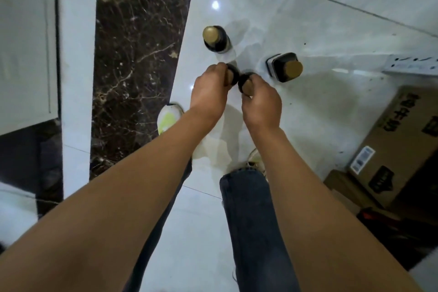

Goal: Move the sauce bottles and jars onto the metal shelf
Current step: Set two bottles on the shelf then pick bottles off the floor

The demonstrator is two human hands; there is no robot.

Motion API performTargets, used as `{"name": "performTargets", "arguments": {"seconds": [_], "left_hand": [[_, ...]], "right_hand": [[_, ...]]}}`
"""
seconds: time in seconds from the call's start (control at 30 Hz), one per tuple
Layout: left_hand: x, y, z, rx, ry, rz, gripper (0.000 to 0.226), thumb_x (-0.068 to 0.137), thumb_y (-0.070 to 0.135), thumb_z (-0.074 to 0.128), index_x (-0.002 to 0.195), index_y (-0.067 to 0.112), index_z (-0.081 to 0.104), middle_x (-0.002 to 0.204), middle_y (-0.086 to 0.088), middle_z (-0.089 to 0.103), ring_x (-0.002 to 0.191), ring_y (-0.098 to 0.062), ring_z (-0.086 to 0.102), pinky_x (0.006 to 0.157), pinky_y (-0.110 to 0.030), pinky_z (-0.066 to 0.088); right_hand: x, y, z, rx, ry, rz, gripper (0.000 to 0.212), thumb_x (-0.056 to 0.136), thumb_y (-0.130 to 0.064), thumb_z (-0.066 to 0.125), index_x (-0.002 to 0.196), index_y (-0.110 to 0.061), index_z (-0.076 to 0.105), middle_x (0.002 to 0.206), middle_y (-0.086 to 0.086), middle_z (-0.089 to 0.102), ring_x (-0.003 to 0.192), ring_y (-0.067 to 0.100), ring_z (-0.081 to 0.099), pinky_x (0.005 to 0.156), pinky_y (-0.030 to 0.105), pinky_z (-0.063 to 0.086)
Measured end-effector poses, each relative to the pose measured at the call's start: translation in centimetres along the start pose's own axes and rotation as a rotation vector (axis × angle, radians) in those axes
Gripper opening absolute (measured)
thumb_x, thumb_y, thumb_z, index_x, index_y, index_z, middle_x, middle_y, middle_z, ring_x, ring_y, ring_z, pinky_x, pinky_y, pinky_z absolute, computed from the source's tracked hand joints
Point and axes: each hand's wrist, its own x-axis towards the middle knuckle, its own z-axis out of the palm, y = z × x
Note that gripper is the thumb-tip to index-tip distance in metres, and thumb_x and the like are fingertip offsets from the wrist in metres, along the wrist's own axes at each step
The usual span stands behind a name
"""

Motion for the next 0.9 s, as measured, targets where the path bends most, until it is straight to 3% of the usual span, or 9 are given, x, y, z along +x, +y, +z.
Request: {"name": "performTargets", "arguments": {"seconds": [0.13, 0.23, 0.37, 0.53, 0.67, 0.8, 0.9], "left_hand": [[-0.6, 0.7, -0.7, 0.115, -0.031, 0.046, 0.017, 0.091, 0.003, 0.05, 0.107, 0.009, 0.054, 0.106, -0.012, 0.059, 0.085, -0.033, 0.059, 0.066, -0.031, 0.032], [-2.3, 1.5, -2.6, 0.1, -0.003, 0.064, 0.019, 0.09, 0.006, 0.055, 0.109, 0.011, 0.056, 0.106, -0.01, 0.06, 0.084, -0.031, 0.06, 0.065, -0.032, 0.034], [-6.1, 3.0, -7.5, 0.091, -0.035, 0.152, 0.023, 0.089, 0.012, 0.06, 0.112, 0.011, 0.057, 0.107, -0.01, 0.061, 0.087, -0.031, 0.06, 0.066, -0.035, 0.041], [-11.1, 7.6, -16.9, 0.107, -0.106, 0.229, 0.021, 0.09, 0.016, 0.061, 0.109, 0.008, 0.056, 0.109, -0.012, 0.06, 0.094, -0.033, 0.058, 0.078, -0.041, 0.045], [-15.8, 12.2, -26.2, -0.006, -0.089, 0.275, 0.028, 0.083, 0.016, 0.068, 0.106, 0.003, 0.061, 0.103, -0.015, 0.063, 0.091, -0.032, 0.059, 0.08, -0.043, 0.047], [-20.3, 16.5, -35.4, -0.084, -0.02, 0.36, 0.026, 0.076, 0.021, 0.076, 0.088, 0.008, 0.058, 0.088, -0.01, 0.064, 0.082, -0.03, 0.059, 0.072, -0.041, 0.047], [-23.3, 19.6, -41.5, -0.102, 0.032, 0.447, 0.026, 0.075, 0.027, 0.076, 0.088, 0.01, 0.062, 0.084, -0.004, 0.065, 0.078, -0.025, 0.06, 0.071, -0.04, 0.049]], "right_hand": [[-0.6, -0.1, -2.0, 0.029, -0.024, -0.079, 0.027, 0.093, -0.011, 0.059, 0.12, -0.012, 0.063, 0.111, 0.01, 0.07, 0.102, 0.03, 0.064, 0.081, 0.027, 0.045], [-2.5, -0.8, -4.0, 0.061, -0.029, -0.051, 0.03, 0.09, -0.012, 0.063, 0.12, -0.015, 0.064, 0.108, 0.008, 0.071, 0.098, 0.029, 0.064, 0.08, 0.033, 0.05], [-6.9, -2.9, -7.8, 0.215, 0.018, 0.064, 0.026, 0.089, -0.017, 0.066, 0.115, -0.017, 0.066, 0.104, 0.004, 0.071, 0.095, 0.022, 0.064, 0.075, 0.025, 0.045], [-13.7, -8.3, -14.8, 0.383, 0.131, 0.117, 0.022, 0.087, -0.011, 0.069, 0.108, -0.014, 0.067, 0.093, -0.007, 0.064, 0.088, 0.014, 0.058, 0.071, 0.019, 0.037], [-19.1, -13.5, -23.1, 0.539, 0.199, 0.1, 0.036, 0.081, -0.006, 0.072, 0.115, -0.014, 0.065, 0.1, -0.008, 0.063, 0.094, 0.012, 0.06, 0.084, 0.02, 0.048], [-24.3, -18.4, -31.1, 0.713, 0.277, 0.051, 0.036, 0.077, -0.001, 0.076, 0.108, -0.011, 0.06, 0.094, -0.008, 0.066, 0.085, 0.005, 0.064, 0.068, 0.008, 0.048], [-27.5, -21.5, -36.4, 0.741, 0.342, -0.011, 0.037, 0.074, -0.005, 0.079, 0.105, -0.015, 0.061, 0.098, -0.002, 0.072, 0.093, 0.013, 0.069, 0.073, 0.019, 0.053]]}}
